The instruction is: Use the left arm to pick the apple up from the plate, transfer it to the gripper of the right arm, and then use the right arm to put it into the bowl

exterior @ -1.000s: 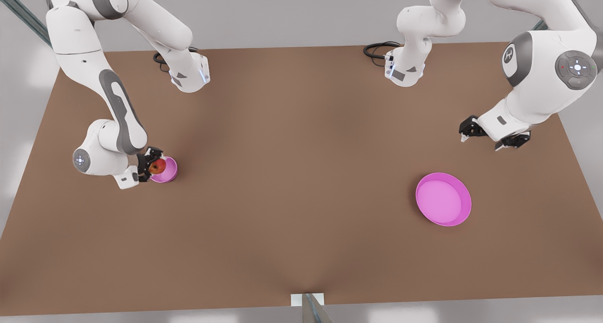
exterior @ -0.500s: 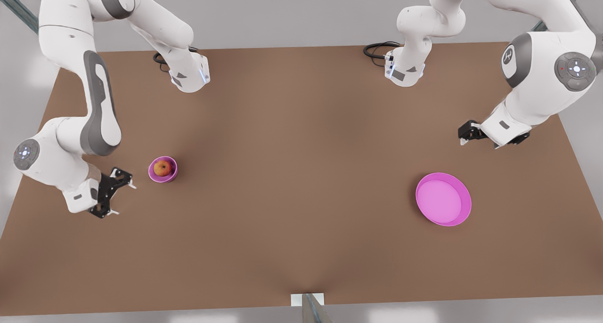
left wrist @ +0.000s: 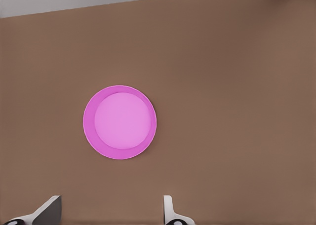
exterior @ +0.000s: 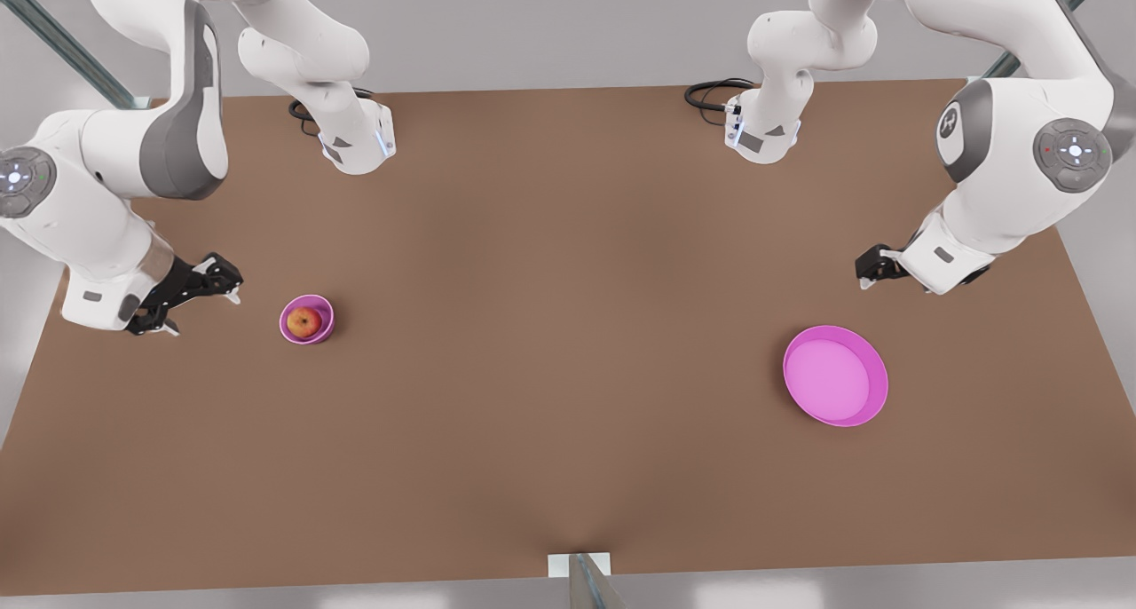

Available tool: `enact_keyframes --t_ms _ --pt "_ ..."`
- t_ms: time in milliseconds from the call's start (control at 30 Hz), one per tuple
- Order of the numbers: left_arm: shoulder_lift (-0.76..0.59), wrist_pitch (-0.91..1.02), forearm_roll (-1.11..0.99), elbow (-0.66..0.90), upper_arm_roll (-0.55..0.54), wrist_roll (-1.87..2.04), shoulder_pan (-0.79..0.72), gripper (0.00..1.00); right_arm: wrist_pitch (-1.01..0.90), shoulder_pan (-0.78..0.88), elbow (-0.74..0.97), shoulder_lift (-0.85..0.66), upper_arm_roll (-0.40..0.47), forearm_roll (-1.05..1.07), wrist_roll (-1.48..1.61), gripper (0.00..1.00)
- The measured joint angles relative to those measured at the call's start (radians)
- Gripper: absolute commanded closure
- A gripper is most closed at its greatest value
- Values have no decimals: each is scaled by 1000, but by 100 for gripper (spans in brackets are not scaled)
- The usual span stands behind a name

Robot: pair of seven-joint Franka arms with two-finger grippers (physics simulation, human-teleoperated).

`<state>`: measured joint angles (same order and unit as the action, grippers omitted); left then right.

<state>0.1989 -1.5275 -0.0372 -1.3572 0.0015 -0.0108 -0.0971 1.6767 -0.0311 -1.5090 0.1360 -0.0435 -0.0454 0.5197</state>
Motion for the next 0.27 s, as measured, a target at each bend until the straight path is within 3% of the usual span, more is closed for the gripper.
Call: enact_keyframes --t_ms 267 --pt "2 -2 -2 1 -2 20 -13 0 -27 -9 -2 2 0 4 -228 0"
